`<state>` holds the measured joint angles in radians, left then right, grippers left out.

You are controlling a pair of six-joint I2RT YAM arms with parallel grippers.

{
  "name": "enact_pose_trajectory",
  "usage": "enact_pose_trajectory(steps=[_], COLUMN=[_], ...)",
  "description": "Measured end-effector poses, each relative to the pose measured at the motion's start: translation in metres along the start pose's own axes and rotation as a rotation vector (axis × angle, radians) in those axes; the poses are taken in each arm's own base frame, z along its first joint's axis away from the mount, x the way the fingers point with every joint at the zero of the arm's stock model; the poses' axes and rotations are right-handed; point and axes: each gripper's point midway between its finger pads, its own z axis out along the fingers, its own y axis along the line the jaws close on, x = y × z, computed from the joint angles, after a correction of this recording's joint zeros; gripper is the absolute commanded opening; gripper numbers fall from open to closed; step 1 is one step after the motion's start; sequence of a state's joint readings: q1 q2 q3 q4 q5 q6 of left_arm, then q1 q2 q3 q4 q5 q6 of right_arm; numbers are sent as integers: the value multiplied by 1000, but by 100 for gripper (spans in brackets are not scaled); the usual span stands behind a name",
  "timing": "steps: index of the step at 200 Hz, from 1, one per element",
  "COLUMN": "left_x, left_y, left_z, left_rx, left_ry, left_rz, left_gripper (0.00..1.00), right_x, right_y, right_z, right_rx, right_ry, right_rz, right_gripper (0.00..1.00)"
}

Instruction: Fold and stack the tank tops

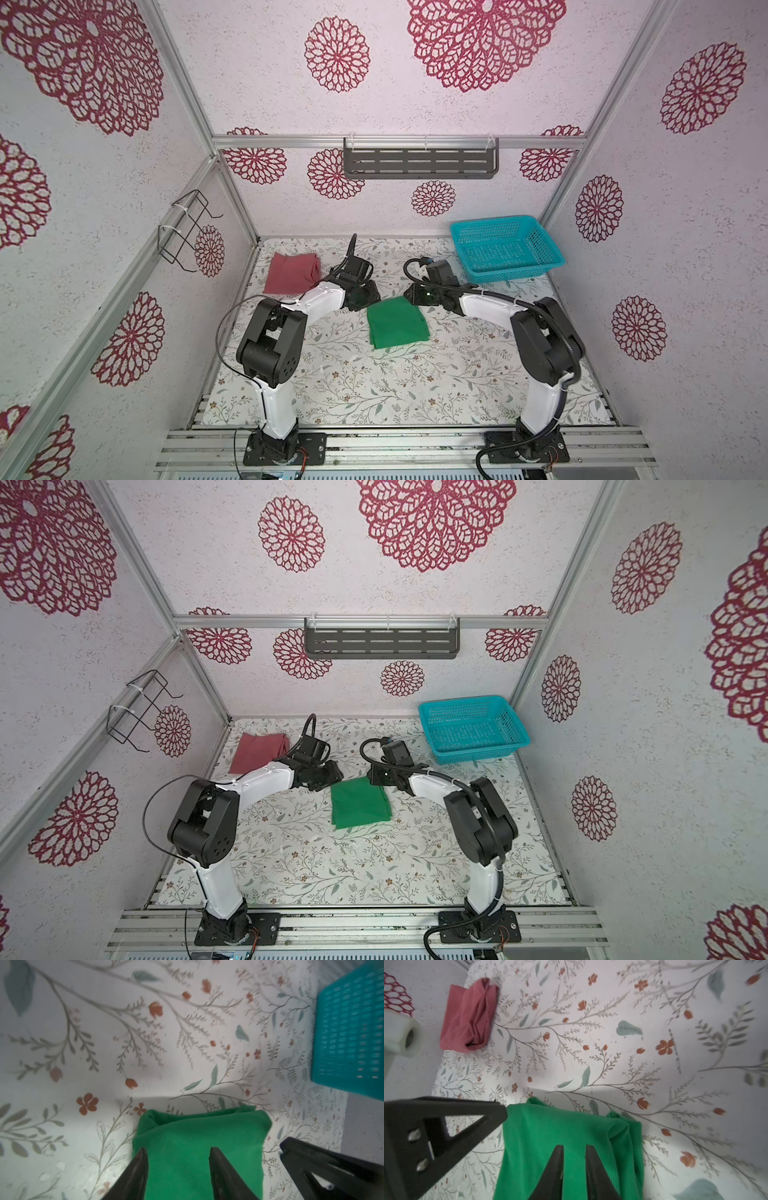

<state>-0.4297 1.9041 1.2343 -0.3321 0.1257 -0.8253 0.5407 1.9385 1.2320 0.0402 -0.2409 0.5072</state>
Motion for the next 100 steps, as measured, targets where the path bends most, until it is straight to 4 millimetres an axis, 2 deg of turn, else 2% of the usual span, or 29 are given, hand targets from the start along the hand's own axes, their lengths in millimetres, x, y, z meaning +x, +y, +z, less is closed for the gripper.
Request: enact_pose_trajectory(steps=[24,50,72,85,100], left_x=[14,8,-3,-9,-14], left_y=[15,16,14,11,4], left_z=[14,14,9,-1,-24], left_rx=[-32,-32,-36,-40,-30], left_ry=[33,23,-8,-28,-53], left_rz=[-30,-32,-9,11,33], left_gripper=[50,50,56,69,81], right_x=[14,2,1,-2,-9], right_y=[-22,-28,-35,-37,-33], right_z=[24,23,19,11,-7], right_rx=[16,10,40,57,62], right_ry=[50,25,25,23,9], right_rz=[50,66,66,54,33], right_gripper=[22,24,38,46,63])
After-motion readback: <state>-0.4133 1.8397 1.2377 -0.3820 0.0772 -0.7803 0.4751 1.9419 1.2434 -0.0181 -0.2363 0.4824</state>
